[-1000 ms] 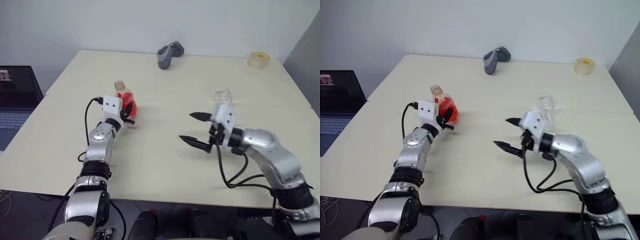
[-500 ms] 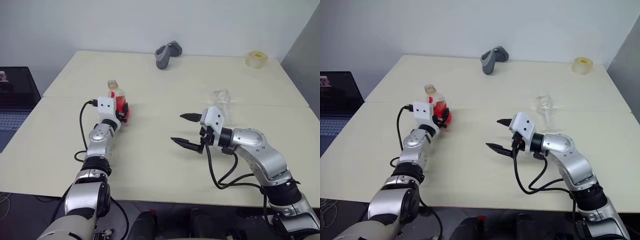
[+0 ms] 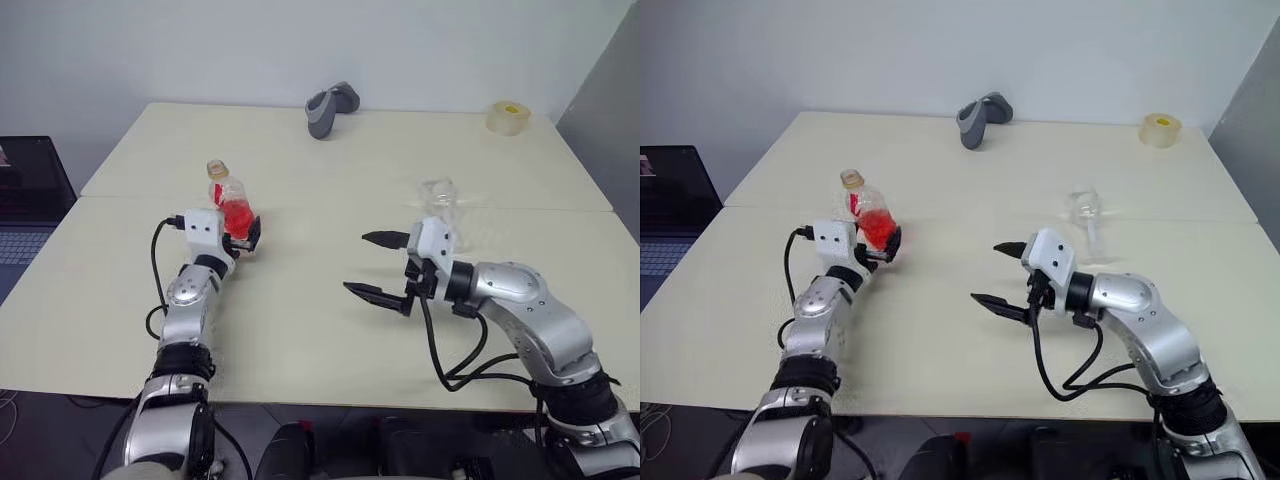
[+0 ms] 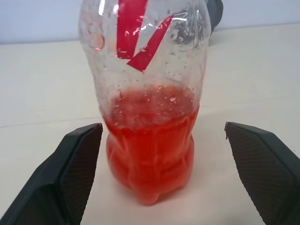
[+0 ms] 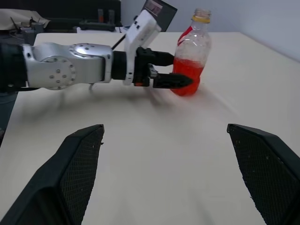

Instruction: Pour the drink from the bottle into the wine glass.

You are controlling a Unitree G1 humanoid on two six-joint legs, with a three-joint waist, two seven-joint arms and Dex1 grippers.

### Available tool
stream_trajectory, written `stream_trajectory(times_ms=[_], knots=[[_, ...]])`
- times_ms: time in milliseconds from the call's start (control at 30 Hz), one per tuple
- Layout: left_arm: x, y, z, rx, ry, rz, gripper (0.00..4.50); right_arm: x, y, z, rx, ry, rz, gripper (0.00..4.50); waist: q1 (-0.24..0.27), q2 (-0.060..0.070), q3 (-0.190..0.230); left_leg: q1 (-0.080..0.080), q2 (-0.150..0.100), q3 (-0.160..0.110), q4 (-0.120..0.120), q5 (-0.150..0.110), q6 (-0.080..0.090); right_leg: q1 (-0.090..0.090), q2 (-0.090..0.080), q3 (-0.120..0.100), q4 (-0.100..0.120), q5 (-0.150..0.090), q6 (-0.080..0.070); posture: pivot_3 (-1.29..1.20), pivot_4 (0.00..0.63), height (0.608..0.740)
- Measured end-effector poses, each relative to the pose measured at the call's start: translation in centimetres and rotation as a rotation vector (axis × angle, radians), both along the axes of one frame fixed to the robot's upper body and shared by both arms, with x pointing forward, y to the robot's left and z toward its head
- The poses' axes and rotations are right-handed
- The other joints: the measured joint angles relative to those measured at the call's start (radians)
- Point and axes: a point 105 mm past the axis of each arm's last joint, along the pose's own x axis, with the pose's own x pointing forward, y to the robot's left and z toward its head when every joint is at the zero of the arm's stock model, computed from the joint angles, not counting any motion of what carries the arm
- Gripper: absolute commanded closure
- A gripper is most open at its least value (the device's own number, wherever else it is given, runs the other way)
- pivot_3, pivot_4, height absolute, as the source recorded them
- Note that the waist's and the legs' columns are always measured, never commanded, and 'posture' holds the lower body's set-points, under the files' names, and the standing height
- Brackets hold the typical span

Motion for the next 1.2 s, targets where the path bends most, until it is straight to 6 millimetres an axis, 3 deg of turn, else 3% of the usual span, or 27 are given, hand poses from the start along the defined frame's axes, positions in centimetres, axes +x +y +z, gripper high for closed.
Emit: stream_trajectory(times_ms=[167, 367, 533, 733, 1000, 1067, 1200], knots=[[-3.4, 0.8, -0.9, 0.019, 0.047, 0.022, 0.02, -0.4, -1.9, 0.0, 0.010, 0.048, -0.058, 0.00, 0.001, 0.000, 0.000, 0.001, 0.000, 0.000, 0.000, 0.000, 0.000, 0.000, -0.001, 0.001, 0.000, 0.000, 0.000, 0.00, 0.150, 0.740], [-5.5, 1.1, -0.3, 0.068, 0.061, 0.003, 0.02, 0.1, -3.7, 1.3, 0.089, 0.117, -0.162, 0.00, 0.001, 0.000, 0.000, 0.001, 0.000, 0.000, 0.000, 0.000, 0.000, 0.002, 0.000, 0.000, 0.000, 0.000, 0.000, 0.00, 0.150, 0.740], [-5.9, -3.4, 1.5, 0.148, 0.040, -0.268, 0.02, 3.1, -6.0, 2.3, 0.094, 0.199, -0.332, 0.00, 0.004, 0.000, 0.000, 0.001, 0.000, 0.001, -0.001, 0.000, 0.000, 0.001, 0.000, 0.000, 0.000, 0.000, -0.001, 0.00, 0.150, 0.740], [-6.6, -8.1, 2.0, 0.194, 0.072, -0.561, 0.02, 7.2, -8.6, 2.2, 0.079, 0.363, -0.527, 0.00, -0.002, 0.000, 0.000, 0.001, 0.000, 0.003, -0.002, 0.000, 0.000, 0.000, 0.000, 0.002, -0.001, 0.000, -0.001, 0.00, 0.150, 0.740], [-7.6, -11.5, 3.4, 0.307, 0.089, -0.857, 0.02, 13.5, -14.1, 0.4, -0.035, 0.443, -0.882, 0.00, -0.004, 0.002, 0.001, 0.001, 0.000, 0.005, -0.001, 0.000, 0.001, 0.000, 0.001, 0.003, -0.001, 0.000, -0.001, 0.00, 0.150, 0.740], [-7.5, -12.0, 4.2, 0.323, 0.063, -0.881, 0.02, 14.6, -14.9, 0.1, -0.084, 0.434, -0.922, 0.00, -0.004, 0.003, 0.002, 0.001, 0.000, 0.005, -0.002, 0.000, 0.001, 0.000, 0.001, 0.003, -0.001, 0.000, -0.001, 0.00, 0.150, 0.740], [-7.4, -12.3, 3.7, 0.321, 0.083, -0.902, 0.02, 16.2, -16.1, -0.7, -0.179, 0.444, -0.946, 0.00, -0.006, 0.003, 0.002, -0.005, 0.000, 0.008, -0.002, 0.000, 0.001, -0.008, 0.001, 0.006, 0.000, 0.000, -0.001, 0.00, 0.150, 0.740]])
